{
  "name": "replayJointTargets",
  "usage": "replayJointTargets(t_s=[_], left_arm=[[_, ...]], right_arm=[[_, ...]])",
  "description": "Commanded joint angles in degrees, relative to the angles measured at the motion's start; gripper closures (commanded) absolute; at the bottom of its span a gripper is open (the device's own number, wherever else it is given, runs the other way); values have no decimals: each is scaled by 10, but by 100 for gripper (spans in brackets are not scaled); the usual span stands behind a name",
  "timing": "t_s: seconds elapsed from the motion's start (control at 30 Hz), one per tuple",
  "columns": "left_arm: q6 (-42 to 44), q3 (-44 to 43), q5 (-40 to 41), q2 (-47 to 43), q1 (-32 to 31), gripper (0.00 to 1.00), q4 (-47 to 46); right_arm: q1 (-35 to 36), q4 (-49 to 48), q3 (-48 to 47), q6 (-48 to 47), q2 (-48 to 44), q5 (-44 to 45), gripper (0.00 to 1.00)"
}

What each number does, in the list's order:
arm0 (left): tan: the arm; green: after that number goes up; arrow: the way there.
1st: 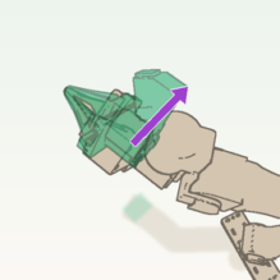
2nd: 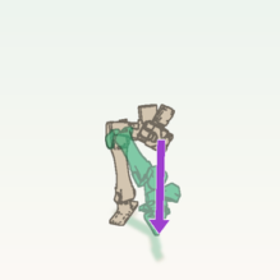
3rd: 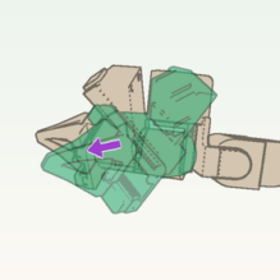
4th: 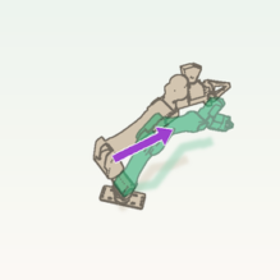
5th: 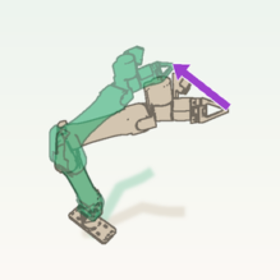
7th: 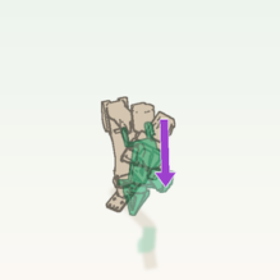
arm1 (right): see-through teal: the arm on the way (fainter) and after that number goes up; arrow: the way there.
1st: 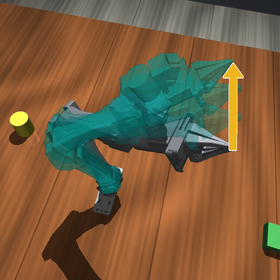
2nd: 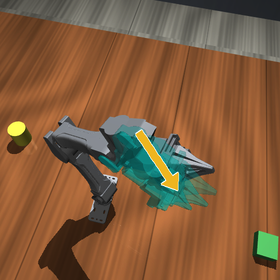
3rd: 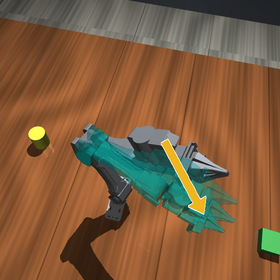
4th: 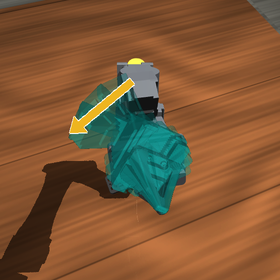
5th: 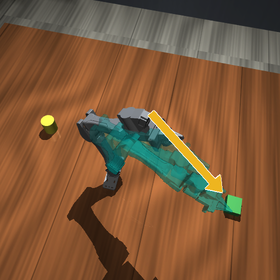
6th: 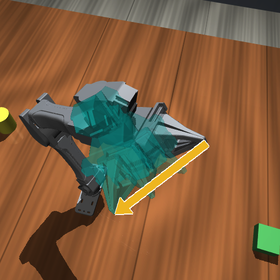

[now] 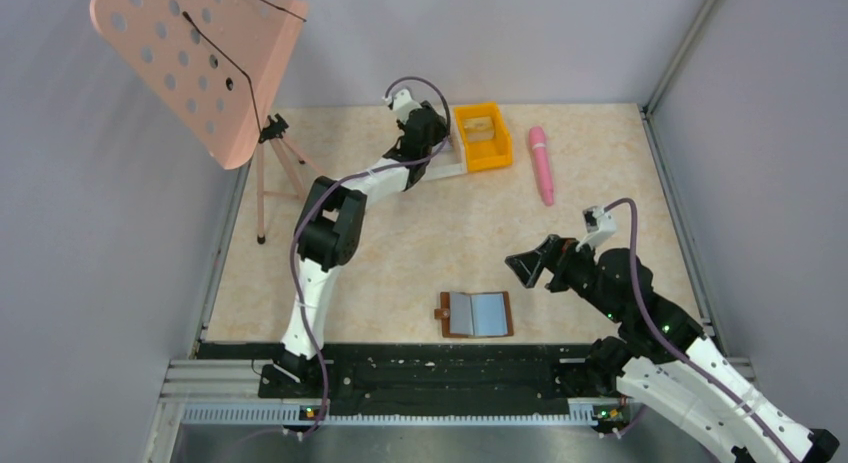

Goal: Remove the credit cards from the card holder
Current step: Place the credit card in the storage box, then reset both arms

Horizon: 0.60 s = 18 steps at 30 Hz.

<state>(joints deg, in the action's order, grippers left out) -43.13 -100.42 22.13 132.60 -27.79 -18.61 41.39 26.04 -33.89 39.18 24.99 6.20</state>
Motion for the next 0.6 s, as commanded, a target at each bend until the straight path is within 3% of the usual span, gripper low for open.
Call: replayJointTargets(t_s=[0.0,0.1,0.37,0.57], left_arm=[[27,-23,-5,-55,3,51,-5],[33,-24,-33,-69,4,50,10],[19,24,-266,-161,-2,46,107],[35,124,-360,-275,-25,32,244]], right_arm=[[-5,-6,-31,7,-8,-8,1],[-5,3,-28,11,-6,-7,1],[-5,65,-36,5,-1,38,1],[-5,114,-40,2,-2,87,1]])
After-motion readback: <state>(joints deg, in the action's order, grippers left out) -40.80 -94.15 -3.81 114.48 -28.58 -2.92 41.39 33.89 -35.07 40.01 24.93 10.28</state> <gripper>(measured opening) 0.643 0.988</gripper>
